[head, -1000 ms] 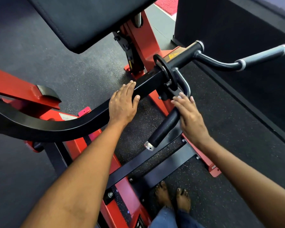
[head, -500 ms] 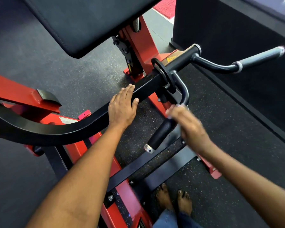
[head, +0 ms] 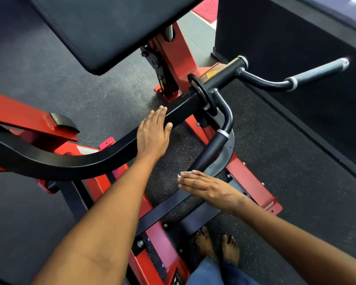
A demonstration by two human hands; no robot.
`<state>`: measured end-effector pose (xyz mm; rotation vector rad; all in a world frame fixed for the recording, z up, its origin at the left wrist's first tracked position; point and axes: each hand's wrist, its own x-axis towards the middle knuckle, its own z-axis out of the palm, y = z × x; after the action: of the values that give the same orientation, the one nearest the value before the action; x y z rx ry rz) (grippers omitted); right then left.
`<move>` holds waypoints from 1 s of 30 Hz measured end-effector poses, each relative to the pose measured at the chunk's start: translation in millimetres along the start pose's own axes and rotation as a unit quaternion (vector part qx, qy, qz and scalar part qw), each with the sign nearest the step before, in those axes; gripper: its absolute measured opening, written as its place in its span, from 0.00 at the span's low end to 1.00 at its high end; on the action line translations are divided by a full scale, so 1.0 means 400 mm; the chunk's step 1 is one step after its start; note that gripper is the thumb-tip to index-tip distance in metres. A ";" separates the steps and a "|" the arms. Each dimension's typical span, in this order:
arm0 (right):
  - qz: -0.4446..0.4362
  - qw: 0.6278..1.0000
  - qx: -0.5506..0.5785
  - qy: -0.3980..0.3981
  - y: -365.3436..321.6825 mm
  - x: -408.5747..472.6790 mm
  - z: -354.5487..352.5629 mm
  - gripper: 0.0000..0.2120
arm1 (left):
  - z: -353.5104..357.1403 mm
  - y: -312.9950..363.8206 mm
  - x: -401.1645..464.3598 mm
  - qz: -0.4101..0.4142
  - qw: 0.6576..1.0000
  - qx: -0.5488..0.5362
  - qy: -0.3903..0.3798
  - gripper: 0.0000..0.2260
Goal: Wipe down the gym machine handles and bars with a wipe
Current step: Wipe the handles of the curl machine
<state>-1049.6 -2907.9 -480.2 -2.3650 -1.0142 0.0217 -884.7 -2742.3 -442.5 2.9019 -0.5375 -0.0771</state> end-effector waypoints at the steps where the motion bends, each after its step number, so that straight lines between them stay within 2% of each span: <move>1: 0.010 1.000 0.003 -0.022 0.010 -0.025 -0.023 0.19 | -0.002 0.010 -0.009 -0.015 1.000 -0.003 -0.004 0.23; 3: 0.064 0.997 0.021 -0.033 0.027 -0.079 -0.070 0.21 | -0.007 0.037 -0.024 -0.050 0.999 -0.013 -0.012 0.25; 5: 0.201 0.977 0.077 0.014 0.032 -0.125 -0.117 0.24 | -0.016 0.062 -0.036 -0.082 0.996 -0.020 -0.026 0.26; 6: 0.276 0.955 0.086 0.067 0.027 -0.136 -0.144 0.24 | -0.027 0.074 -0.042 -0.098 0.994 -0.027 -0.039 0.26; 8: 0.405 0.887 0.073 0.209 0.023 -0.140 -0.201 0.18 | -0.062 0.108 -0.043 -0.133 0.988 -0.057 -0.058 0.26; 10: 0.489 0.814 0.101 0.298 0.022 -0.127 -0.238 0.16 | -0.088 0.147 -0.051 -0.151 0.982 -0.102 -0.042 0.25; 14: 0.537 0.747 0.129 0.371 0.046 -0.109 -0.343 0.11 | -0.138 0.274 -0.022 -0.077 0.986 -0.148 0.005 0.23; 19: 0.567 0.669 0.134 0.462 0.150 -0.152 -0.470 0.11 | -0.134 0.455 0.095 -0.005 0.985 -0.172 0.012 0.24; 22: 0.572 0.652 0.090 0.490 0.262 -0.203 -0.523 0.09 | -0.082 0.537 0.175 0.013 0.986 -0.164 0.015 0.23; 26: 0.572 0.645 0.033 0.505 0.411 -0.262 -0.566 0.13 | 0.000 0.598 0.279 -0.013 0.991 -0.132 0.021 0.25; 28: 0.555 0.664 0.006 0.501 0.499 -0.290 -0.593 0.14 | 0.039 0.624 0.338 -0.029 0.993 -0.115 0.029 0.25; 30: 0.525 0.710 -0.025 0.469 0.583 -0.319 -0.612 0.15 | 0.069 0.645 0.386 -0.058 0.992 -0.109 0.041 0.27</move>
<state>-930.8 -3243.0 -415.9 -2.1633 0.8446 -0.7007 -833.2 -3038.9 -421.9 2.7075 -0.3245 -0.0314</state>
